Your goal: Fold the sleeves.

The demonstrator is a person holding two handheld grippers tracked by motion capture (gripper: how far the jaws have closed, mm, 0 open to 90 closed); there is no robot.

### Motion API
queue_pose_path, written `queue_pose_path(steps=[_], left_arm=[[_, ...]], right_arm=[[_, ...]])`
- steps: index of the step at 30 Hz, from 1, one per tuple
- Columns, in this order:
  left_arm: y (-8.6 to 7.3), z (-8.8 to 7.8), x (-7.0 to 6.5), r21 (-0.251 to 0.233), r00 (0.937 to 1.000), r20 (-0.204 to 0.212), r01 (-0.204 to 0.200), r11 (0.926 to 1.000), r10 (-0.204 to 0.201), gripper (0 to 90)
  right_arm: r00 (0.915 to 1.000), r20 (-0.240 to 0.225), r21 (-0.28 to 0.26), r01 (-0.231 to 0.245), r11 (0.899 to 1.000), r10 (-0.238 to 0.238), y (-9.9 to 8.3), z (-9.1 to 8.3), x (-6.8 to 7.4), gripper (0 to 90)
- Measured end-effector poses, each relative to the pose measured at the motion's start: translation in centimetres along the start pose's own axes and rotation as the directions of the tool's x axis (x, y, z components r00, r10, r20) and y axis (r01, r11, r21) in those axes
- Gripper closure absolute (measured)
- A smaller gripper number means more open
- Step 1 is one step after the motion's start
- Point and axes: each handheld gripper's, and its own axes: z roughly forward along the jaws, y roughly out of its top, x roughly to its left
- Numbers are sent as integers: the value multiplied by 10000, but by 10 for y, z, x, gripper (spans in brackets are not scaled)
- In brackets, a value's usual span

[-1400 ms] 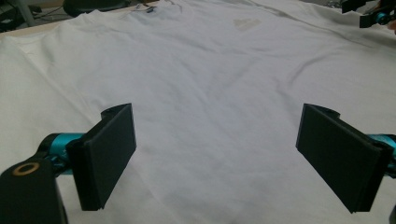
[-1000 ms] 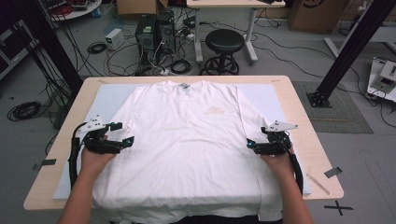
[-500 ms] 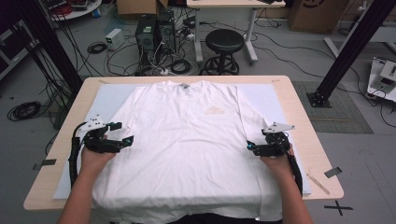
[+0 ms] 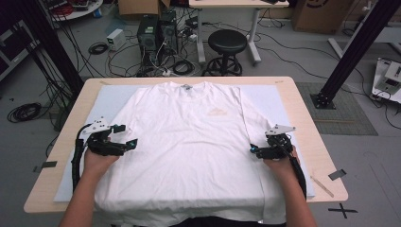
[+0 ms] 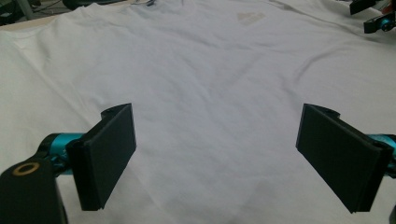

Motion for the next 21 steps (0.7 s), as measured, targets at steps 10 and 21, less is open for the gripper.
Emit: queue_pose_path(steps=[10,21], left_arm=[[0,1,-1,71,10000,26,-91,9999,91,121],[0,2,-2,124,10000,9,-84,9999,84,121]], right_arm=[[9998,24,352,198,9992,-199,0,3,3,271],[9988,-373,442,333,9985,-316,1,3,6,347]])
